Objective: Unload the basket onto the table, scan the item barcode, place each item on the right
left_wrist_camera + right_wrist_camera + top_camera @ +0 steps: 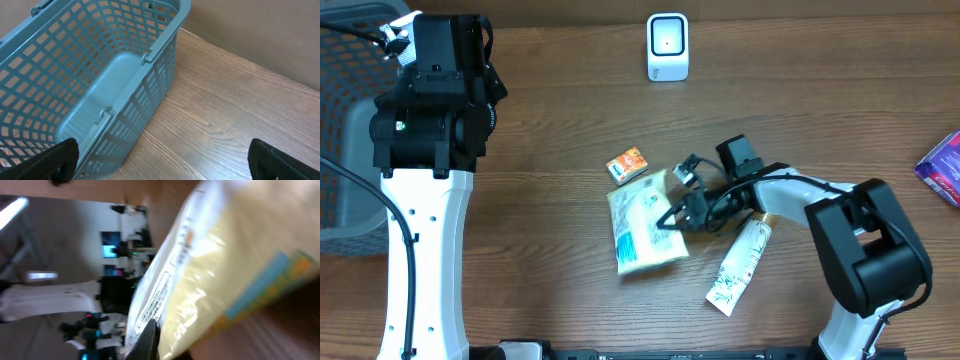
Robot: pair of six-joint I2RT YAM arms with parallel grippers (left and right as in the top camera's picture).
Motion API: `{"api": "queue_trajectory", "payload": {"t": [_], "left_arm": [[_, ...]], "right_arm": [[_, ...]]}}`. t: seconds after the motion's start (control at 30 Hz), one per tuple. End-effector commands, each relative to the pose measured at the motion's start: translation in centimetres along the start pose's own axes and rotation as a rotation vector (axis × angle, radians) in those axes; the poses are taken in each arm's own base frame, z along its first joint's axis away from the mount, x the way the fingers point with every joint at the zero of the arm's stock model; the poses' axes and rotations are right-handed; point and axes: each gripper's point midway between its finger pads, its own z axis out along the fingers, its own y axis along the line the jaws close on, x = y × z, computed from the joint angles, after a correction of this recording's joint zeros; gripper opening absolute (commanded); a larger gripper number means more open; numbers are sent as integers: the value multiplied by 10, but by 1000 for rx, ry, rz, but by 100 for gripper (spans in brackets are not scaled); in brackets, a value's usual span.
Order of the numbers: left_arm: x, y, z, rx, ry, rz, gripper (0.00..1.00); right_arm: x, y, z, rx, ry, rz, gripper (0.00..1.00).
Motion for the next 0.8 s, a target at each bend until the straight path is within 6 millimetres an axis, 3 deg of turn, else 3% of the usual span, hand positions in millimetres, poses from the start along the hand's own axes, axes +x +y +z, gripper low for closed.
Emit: {"api": "queue_trajectory", "payload": {"t": [0.0, 0.37, 0.43, 0.47, 0.57, 0.6, 0.67, 0.77], "left_arm": [[-4, 3, 0, -13, -10, -13, 100], [-4, 3, 0, -13, -10, -13, 100], [-4, 3, 0, -13, -9, -13, 100], [-4, 3, 0, -13, -10, -13, 100], [-4, 3, 0, -13, -10, -13, 100], [-4, 3, 0, -13, -10, -13, 100], [-4, 3, 0, -13, -10, -13, 100], [-4, 3, 0, -12, -10, -13, 100]], "right_arm": [[-2, 33, -21, -211, -14, 3, 4], [-7, 30, -28, -202, -43, -31, 4], [-6, 19, -26, -141, -47, 34, 6], [-5, 14, -26, -110, -49, 65, 15], [4, -9, -24, 14, -47, 172, 79], [9, -19, -25, 75, -44, 212, 95], [23, -41, -28, 213, -28, 302, 100], [37, -57, -32, 323, -4, 376, 100]]}}
